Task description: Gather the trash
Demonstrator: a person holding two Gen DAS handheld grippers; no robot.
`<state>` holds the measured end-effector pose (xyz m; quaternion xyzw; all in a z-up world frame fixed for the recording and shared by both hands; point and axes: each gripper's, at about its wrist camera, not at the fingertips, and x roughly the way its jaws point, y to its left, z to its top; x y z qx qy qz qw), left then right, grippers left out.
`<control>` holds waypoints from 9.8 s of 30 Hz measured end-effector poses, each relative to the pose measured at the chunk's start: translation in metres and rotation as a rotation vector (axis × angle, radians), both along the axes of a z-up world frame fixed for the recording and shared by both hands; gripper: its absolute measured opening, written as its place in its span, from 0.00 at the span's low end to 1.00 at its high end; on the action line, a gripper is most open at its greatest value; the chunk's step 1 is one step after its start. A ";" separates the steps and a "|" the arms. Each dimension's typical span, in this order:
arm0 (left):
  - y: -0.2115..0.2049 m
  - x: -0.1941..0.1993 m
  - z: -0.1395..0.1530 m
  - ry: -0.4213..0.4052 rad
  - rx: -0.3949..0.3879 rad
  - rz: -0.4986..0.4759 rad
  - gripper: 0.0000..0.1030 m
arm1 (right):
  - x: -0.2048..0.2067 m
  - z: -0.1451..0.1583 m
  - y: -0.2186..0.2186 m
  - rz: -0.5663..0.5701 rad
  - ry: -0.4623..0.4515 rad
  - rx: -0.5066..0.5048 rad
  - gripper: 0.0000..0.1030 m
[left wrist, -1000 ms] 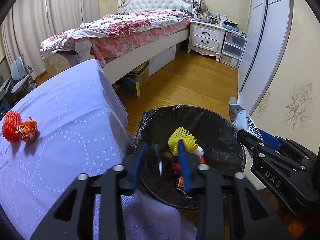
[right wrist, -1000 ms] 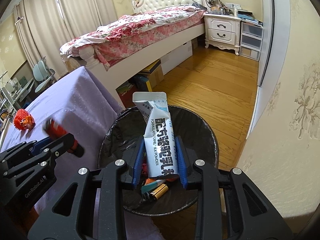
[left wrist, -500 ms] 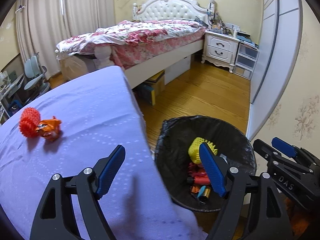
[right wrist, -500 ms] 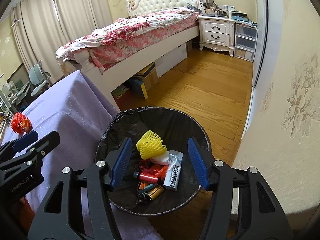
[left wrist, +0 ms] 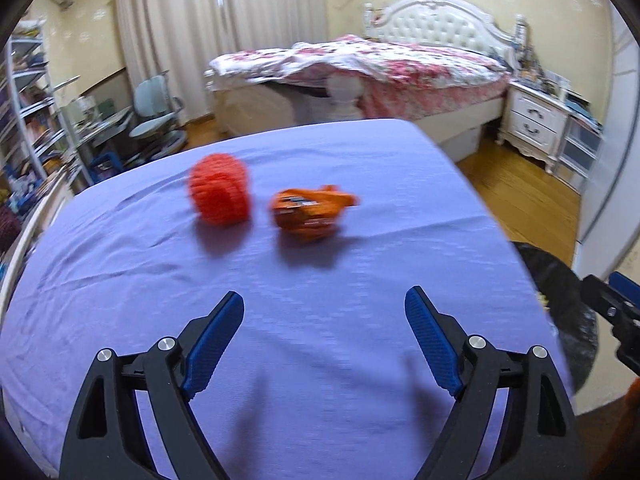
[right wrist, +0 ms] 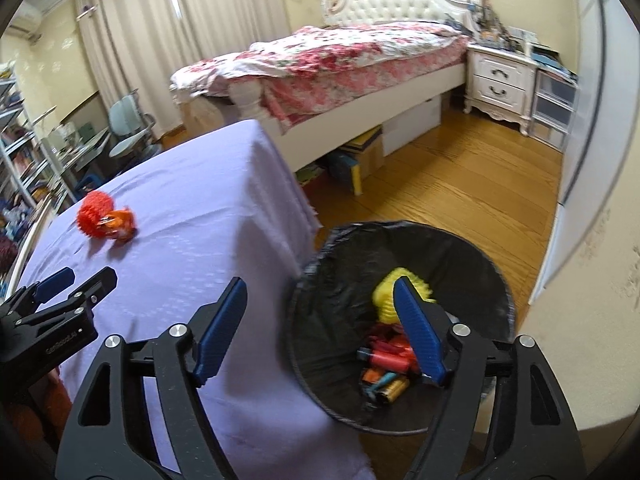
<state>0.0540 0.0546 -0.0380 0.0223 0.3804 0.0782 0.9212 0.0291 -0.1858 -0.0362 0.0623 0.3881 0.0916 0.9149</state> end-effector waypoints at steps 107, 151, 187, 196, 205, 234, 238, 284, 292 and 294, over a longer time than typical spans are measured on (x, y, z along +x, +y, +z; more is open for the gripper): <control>0.084 0.042 -0.002 0.042 -0.135 0.089 0.39 | 0.059 -0.005 0.158 0.243 0.053 -0.076 0.50; -0.044 -0.035 0.006 -0.009 -0.139 -0.128 0.39 | -0.045 0.006 0.015 0.011 -0.017 -0.073 0.50; -0.161 0.015 -0.002 0.005 -0.084 -0.332 0.39 | -0.021 -0.009 -0.086 -0.191 -0.021 -0.065 0.50; -0.173 0.019 -0.004 -0.001 -0.060 -0.345 0.39 | -0.012 -0.010 -0.097 -0.211 -0.022 -0.048 0.51; -0.171 0.024 -0.006 0.016 -0.070 -0.330 0.57 | -0.007 -0.013 -0.101 -0.224 -0.015 -0.042 0.51; -0.162 0.017 0.006 -0.043 -0.058 -0.288 0.78 | -0.010 -0.005 -0.105 -0.261 -0.039 -0.067 0.74; -0.160 0.012 0.010 -0.064 -0.054 -0.288 0.79 | -0.013 -0.001 -0.104 -0.268 -0.049 -0.073 0.77; -0.079 -0.078 0.062 -0.197 -0.079 -0.172 0.84 | -0.106 0.070 -0.040 -0.187 -0.214 -0.124 0.84; -0.074 -0.082 0.064 -0.209 -0.083 -0.166 0.84 | -0.109 0.073 -0.038 -0.185 -0.221 -0.125 0.84; -0.073 -0.084 0.065 -0.213 -0.084 -0.168 0.84 | -0.109 0.073 -0.038 -0.185 -0.220 -0.124 0.84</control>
